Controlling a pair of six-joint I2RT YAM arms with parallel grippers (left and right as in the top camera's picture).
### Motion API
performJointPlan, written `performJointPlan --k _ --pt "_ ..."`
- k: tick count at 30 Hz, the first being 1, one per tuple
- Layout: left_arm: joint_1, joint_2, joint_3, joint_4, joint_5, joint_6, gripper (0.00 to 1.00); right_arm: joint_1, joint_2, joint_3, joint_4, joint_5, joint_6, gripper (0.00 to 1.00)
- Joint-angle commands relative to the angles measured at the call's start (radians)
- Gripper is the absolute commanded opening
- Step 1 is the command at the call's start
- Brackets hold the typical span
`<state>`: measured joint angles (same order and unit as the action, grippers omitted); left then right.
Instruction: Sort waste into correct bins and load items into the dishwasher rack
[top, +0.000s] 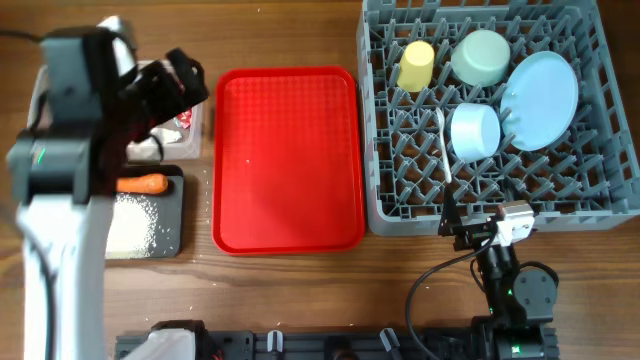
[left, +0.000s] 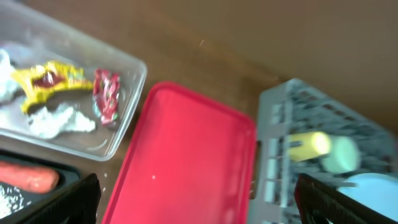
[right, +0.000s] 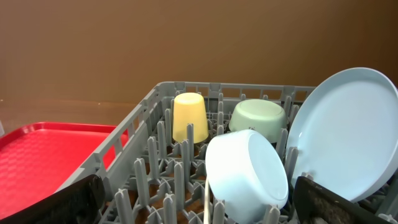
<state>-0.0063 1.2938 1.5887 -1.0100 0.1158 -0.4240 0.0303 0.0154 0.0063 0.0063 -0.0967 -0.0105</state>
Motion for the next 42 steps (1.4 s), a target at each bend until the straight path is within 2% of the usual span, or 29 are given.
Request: performJointPlan --k 1,4,8,14,17,20,26,37,42 --pt "0.004 -0.198 0.000 0.001 -0.013 0.016 1.00 0.006 -0.012 -0.002 0.000 -0.005 -0.015 1.00" --pt "0.004 -0.352 -0.035 -0.002 -0.013 0.016 1.00 0.006 -0.012 -0.002 0.001 -0.005 -0.015 1.00" --pt "0.004 -0.562 -0.195 -0.001 -0.013 0.016 1.00 0.006 -0.012 -0.002 0.001 -0.005 -0.015 1.00" --pt "0.003 -0.833 -0.595 0.050 -0.013 0.016 1.00 0.006 -0.012 -0.001 0.001 -0.004 -0.014 1.00" --pt "0.004 -0.934 -0.818 0.198 0.001 0.016 1.00 0.006 -0.012 -0.001 0.000 -0.005 -0.015 1.00" --pt "0.004 -1.032 -1.039 0.442 0.038 0.016 1.00 0.006 -0.012 -0.002 0.001 -0.004 -0.015 1.00" --pt "0.004 -1.207 -1.334 0.842 0.043 0.021 1.00 0.006 -0.012 -0.002 0.000 -0.005 -0.015 1.00" --pt "0.004 -1.291 -1.566 1.023 0.012 0.027 1.00 0.006 -0.012 -0.001 0.000 -0.005 -0.015 1.00" --pt "0.004 -1.291 -1.583 1.015 -0.026 0.029 1.00 0.006 -0.012 -0.001 0.000 -0.005 -0.015 1.00"
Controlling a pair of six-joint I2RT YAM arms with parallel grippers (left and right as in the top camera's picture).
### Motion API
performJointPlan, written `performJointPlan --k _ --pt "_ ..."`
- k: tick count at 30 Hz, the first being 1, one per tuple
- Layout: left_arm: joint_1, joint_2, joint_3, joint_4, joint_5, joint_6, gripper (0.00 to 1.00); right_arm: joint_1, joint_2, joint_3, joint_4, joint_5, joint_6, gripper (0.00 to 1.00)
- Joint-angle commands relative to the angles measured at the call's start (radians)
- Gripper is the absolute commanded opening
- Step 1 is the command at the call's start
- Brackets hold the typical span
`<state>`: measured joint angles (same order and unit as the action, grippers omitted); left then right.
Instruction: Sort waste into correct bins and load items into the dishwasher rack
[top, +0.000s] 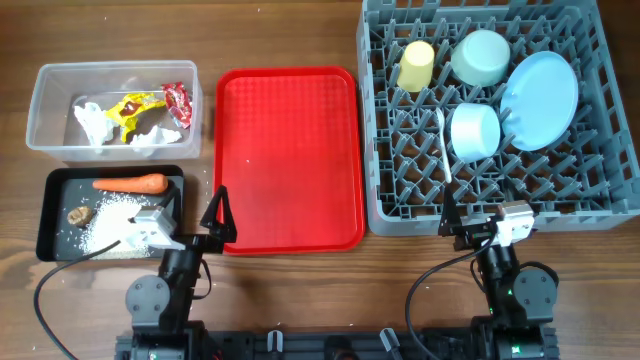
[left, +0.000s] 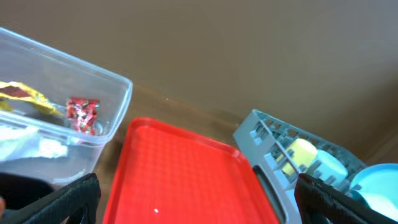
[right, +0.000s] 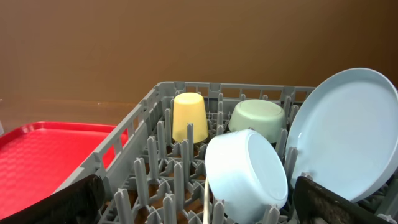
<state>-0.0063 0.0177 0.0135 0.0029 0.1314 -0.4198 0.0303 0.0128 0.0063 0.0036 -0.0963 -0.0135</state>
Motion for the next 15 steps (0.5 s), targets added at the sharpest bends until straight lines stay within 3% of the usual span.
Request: performJointPlan --k 1,11,15 --pt "0.004 -0.014 -0.008 -0.001 -0.047 0.052 1.00 0.006 -0.009 -0.002 0.003 -0.005 -0.011 1.00" --pt "0.004 -0.014 -0.008 -0.074 -0.039 0.495 1.00 0.006 -0.009 -0.001 0.003 -0.005 -0.012 1.00" --pt "0.006 -0.014 -0.008 -0.074 -0.040 0.597 1.00 0.006 -0.009 -0.001 0.003 -0.005 -0.011 1.00"
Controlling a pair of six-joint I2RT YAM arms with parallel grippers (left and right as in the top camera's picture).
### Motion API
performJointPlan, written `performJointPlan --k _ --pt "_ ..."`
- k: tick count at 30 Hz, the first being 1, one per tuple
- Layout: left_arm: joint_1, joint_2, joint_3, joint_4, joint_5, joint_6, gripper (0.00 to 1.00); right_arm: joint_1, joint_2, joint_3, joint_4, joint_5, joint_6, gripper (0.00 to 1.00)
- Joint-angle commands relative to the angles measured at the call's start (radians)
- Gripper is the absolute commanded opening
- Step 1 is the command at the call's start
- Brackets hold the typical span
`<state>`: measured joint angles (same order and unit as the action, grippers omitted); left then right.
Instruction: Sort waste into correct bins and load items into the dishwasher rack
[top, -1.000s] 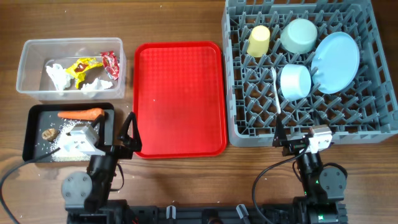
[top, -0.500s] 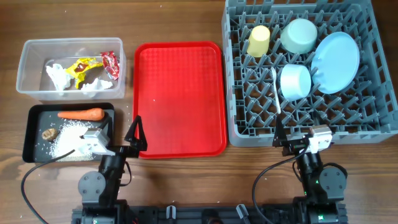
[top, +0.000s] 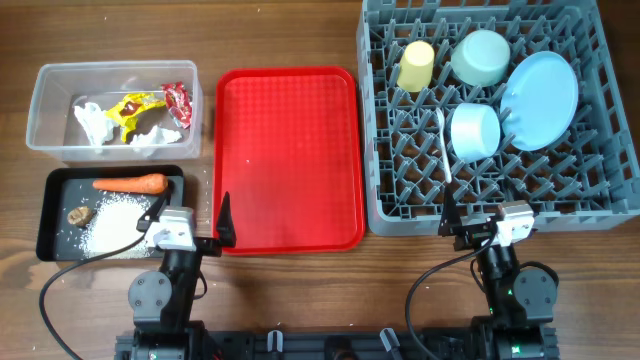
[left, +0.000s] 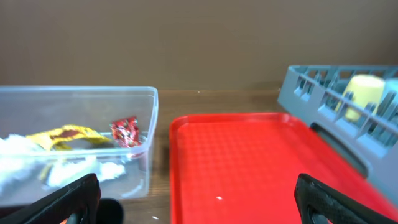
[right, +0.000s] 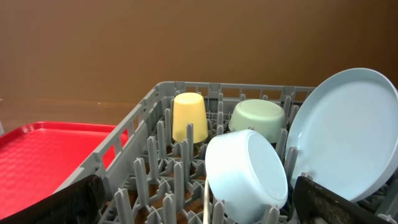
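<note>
The red tray (top: 288, 160) lies bare in the middle. A clear bin (top: 36, 110) holds a yellow wrapper (top: 135, 105), a red wrapper (left: 126, 130) and white crumpled paper. A black tray (top: 45, 215) holds a carrot (top: 130, 184) and white grains. The grey rack (top: 500, 220) carries a yellow cup (top: 416, 63), green bowl (top: 480, 56), blue plate (top: 540, 100), blue bowl (right: 249, 171) and a white utensil (top: 443, 140). My left gripper (top: 190, 224) stands open at the near edge, facing bin and tray. My right gripper (top: 478, 222) stands open before the rack, holding nothing.
Bare wooden table runs along the near edge between the two arm bases and behind the red tray. The rack's near wall stands directly in front of the right fingers (right: 56, 202).
My left gripper has turned at its place by the near edge, from angled toward the rack to facing straight across the table, level. It is still open. The right arm is unchanged.
At first my left arm was raised over the clear bin at the far left, open. Then it was down at the near table edge, empty. Now it sits there squared up. The right gripper stayed open before the rack throughout.
</note>
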<state>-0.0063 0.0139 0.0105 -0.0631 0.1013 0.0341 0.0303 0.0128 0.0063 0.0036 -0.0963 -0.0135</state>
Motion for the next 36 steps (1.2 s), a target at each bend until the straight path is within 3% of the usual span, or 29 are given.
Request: performJointPlan --k 1,36 --pt "0.013 -0.011 -0.005 -0.008 -0.009 0.143 1.00 0.006 -0.009 -0.001 0.003 -0.005 -0.012 1.00" --pt "0.026 -0.009 -0.005 -0.007 -0.010 0.138 1.00 0.006 -0.009 -0.001 0.003 -0.005 -0.012 1.00"
